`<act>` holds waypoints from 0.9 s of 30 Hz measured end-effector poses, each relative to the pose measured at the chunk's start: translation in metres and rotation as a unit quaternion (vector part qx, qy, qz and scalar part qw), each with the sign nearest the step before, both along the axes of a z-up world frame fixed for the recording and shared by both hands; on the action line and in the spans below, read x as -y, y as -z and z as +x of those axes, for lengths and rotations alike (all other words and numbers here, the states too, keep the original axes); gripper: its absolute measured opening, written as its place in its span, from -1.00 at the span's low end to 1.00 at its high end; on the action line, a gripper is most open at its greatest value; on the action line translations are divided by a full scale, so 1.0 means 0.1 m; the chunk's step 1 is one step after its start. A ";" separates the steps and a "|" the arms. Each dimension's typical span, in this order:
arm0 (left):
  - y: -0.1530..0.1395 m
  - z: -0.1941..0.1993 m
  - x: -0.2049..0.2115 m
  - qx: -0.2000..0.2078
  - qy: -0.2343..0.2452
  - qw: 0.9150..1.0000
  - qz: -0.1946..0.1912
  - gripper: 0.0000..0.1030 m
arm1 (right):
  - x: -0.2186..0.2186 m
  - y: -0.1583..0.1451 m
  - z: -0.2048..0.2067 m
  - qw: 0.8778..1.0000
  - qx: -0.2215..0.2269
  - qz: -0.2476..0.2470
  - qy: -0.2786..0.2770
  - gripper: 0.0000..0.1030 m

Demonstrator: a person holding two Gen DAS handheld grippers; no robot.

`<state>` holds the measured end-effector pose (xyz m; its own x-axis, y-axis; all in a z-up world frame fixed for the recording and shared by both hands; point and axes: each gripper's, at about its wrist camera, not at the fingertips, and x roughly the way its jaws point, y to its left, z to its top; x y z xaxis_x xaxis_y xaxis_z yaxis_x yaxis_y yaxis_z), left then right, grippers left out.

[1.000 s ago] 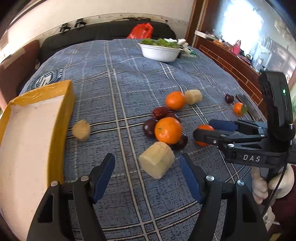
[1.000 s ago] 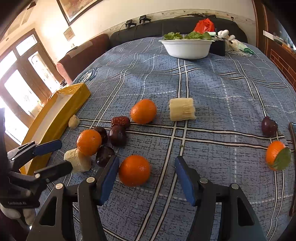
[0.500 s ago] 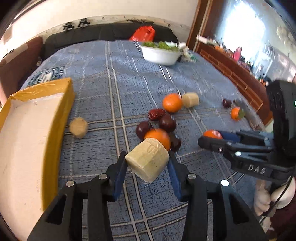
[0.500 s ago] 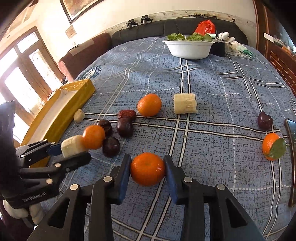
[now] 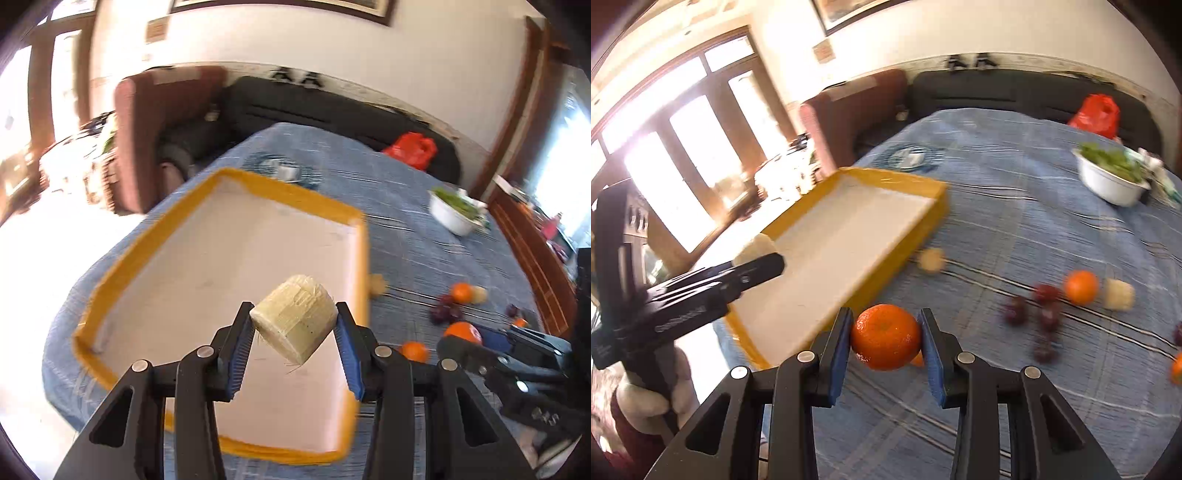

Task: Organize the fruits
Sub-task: 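Carry the white chunk and orange into the yellow tray and open both tools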

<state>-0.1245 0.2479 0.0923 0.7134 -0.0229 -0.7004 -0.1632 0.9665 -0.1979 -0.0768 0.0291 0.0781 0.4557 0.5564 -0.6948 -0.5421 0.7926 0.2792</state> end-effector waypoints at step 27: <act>0.17 -0.30 -0.87 -0.007 -0.127 0.990 -0.060 0.35 | -1.53 0.40 -0.32 0.991 0.033 -0.081 -0.104 0.23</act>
